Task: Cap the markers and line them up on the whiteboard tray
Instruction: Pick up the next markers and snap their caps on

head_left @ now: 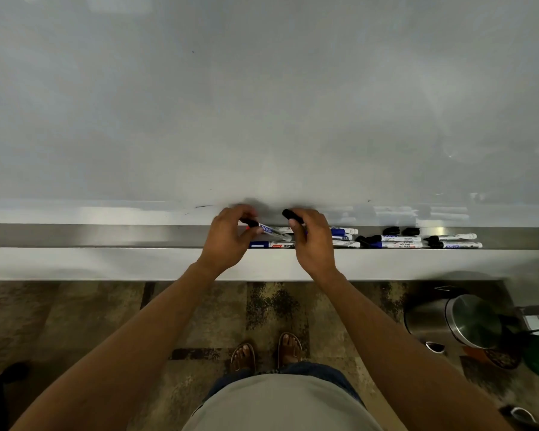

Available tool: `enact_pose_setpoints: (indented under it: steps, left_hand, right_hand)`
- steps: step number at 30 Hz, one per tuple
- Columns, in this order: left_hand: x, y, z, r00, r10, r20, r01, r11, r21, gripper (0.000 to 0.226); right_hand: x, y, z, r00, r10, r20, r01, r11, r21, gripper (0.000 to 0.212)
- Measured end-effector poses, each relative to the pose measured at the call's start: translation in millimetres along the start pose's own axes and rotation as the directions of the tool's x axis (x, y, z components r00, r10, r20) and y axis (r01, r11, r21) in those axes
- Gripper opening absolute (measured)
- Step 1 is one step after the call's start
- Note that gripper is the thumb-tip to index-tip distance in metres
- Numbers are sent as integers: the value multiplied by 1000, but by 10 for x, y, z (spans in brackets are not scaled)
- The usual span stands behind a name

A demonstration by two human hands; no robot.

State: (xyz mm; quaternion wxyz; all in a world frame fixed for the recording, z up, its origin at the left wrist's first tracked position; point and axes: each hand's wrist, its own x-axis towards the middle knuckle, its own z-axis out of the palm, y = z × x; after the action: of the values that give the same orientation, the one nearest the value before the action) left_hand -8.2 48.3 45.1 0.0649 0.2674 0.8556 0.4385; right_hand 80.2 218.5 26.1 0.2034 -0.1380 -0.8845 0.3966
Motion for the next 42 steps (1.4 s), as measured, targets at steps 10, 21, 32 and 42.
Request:
enact_pose_setpoints:
  steps: [10,21,32,42]
  left_hand:
    - [-118,229,192,983,-150,102,178,905,-387,38]
    - [-13,133,137,978,-153,144,195,914,-357,17]
    - [-32,-5,47,954,-273,119,297,836,-462,7]
    - [-36,62,88,956,-258,139,293,850,-437,15]
  right_hand:
    - [73,-192,-30,969,-48,242,38,998,45,23]
    - [58,-129,-98,931,-115,346,151,985,-79,26]
    - [60,10,-335,967,-58,249,117,966,-229,23]
    - [87,-37,-293,960,-101,261,173,947,-272,21]
